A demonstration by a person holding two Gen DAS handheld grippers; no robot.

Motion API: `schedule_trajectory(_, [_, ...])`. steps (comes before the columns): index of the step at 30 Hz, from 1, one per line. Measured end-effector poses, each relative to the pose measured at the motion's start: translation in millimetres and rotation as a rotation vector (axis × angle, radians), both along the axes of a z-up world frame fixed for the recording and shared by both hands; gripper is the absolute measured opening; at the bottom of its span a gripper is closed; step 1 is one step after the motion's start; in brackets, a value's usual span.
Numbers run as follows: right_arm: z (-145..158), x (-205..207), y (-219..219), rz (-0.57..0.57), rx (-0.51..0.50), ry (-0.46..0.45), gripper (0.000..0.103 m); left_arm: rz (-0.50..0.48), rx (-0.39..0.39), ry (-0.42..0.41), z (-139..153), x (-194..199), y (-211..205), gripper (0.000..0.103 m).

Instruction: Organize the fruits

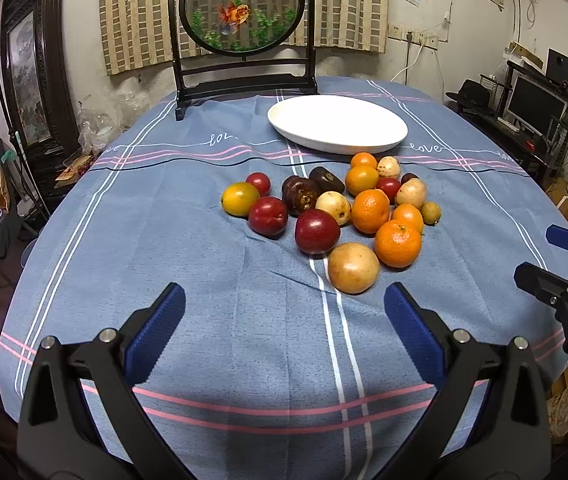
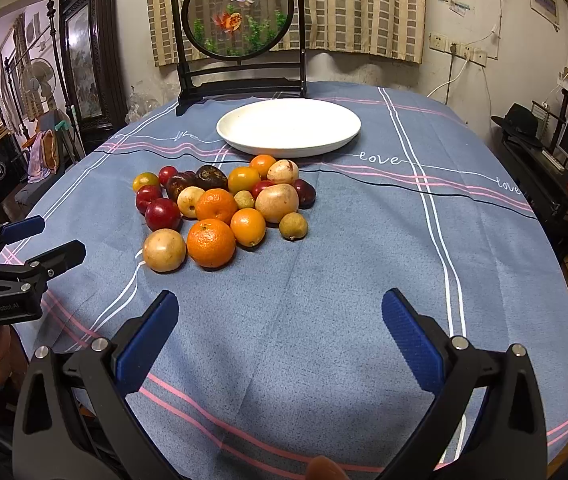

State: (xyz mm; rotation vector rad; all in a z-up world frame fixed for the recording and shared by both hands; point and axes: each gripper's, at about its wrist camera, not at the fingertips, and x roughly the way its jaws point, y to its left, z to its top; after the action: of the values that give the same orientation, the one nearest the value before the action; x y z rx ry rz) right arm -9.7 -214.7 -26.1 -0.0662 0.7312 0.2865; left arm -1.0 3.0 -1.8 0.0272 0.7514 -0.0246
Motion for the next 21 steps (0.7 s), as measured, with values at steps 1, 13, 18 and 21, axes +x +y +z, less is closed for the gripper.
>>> schedule_trajectory(1, [0.0,-0.2,0.7,0.0,-0.001,0.0,0.102,-0.001,-0.001,0.0,0.1,-0.1,0.1,0.101])
schedule_trajectory(13, [1.7,0.0,4.3,0.0,-0.004,0.0,0.102,-0.01,0.001,-0.001,-1.0,1.7,-0.5,0.101])
schedule_trajectory(18, [1.5,0.4,4.4,0.0,-0.004,0.003,0.102,-0.012,0.003,-0.001,-1.4,2.1,-1.0,0.101])
schedule_trajectory(21, [1.2,0.9,4.8,-0.003,-0.003,0.006,0.102,-0.014,0.003,0.0,-0.9,1.7,-1.6,0.101])
